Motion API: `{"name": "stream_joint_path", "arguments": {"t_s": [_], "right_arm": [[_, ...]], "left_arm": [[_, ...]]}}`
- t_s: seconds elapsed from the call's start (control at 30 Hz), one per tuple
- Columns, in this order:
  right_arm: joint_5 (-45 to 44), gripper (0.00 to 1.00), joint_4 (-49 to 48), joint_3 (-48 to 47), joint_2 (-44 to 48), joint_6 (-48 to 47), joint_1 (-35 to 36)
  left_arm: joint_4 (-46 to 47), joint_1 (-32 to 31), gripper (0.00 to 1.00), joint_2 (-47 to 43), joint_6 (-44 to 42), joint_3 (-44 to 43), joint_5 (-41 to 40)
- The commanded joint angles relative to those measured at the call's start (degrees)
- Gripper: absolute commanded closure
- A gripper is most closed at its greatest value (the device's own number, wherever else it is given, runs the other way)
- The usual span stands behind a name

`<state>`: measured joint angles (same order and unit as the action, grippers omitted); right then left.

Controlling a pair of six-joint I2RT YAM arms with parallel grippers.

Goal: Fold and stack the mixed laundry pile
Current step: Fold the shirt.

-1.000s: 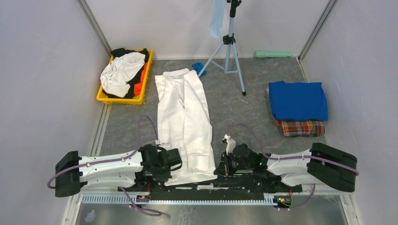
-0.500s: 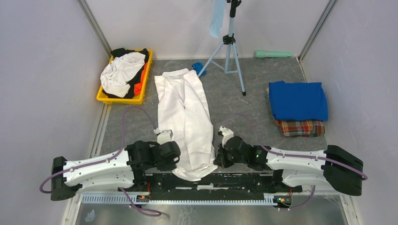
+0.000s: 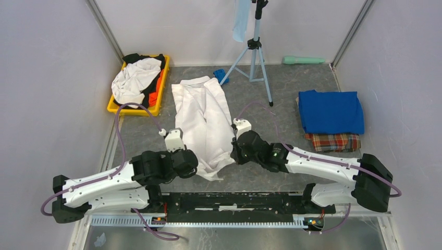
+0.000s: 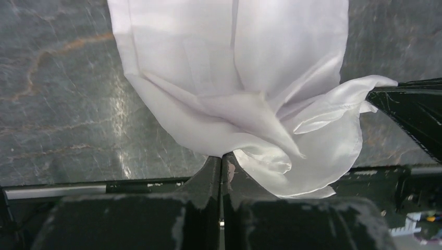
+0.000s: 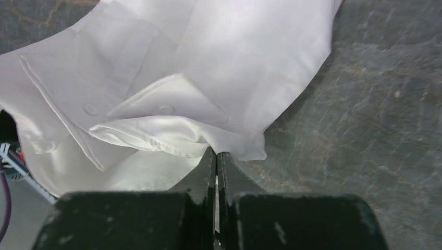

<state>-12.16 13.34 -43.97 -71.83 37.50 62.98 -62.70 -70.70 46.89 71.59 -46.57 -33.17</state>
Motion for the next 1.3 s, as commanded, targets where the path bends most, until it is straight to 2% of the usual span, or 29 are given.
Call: {"name": "stream_joint_path", "arguments": {"t_s": [0.0,0.13,0.27,0.47,0.63,0.83,0.97,1.27], "right_arm": [[-3.0,1.0,2.3,-6.3,-2.3,-4.7,-3.5],[-3.0,1.0,3.3,-11.6,-5.5,-7.7,-6.6],[-2.4,1.0,4.0,-17.0,-9.5,-10.0,-9.6],[-1.2,1.0,4.9,-25.4,-17.3,-13.1,-12.9],[-0.7,1.0,6.7,-33.8,-24.4,-15.7,-14.9],[-1.2,1.0,6.8,-39.4,-30.4,-17.9,-16.8],[-0.6,1.0,6.2,-41.9,-34.1,-19.0,-17.8],[0.0,1.0,3.0,-45.1,-40.9,-21.6,-20.1]], "left_arm": [[-2.2,1.7,0.98,1.5,0.0,-5.4,-11.9],[1.0,7.7,0.98,3.6,-6.5,-6.8,-12.0],[9.0,16.6,0.98,5.3,-15.3,-6.2,-8.1],[16.9,27.1,0.98,9.5,-23.3,-6.5,-3.6],[20.8,32.3,0.98,14.3,-27.1,-8.5,-2.8],[27.7,39.3,0.98,19.6,-31.6,-8.2,0.4],[34.7,43.8,0.98,23.6,-34.2,-6.6,5.6],[44.5,47.5,0.98,33.0,-37.0,-6.1,8.7]]}}
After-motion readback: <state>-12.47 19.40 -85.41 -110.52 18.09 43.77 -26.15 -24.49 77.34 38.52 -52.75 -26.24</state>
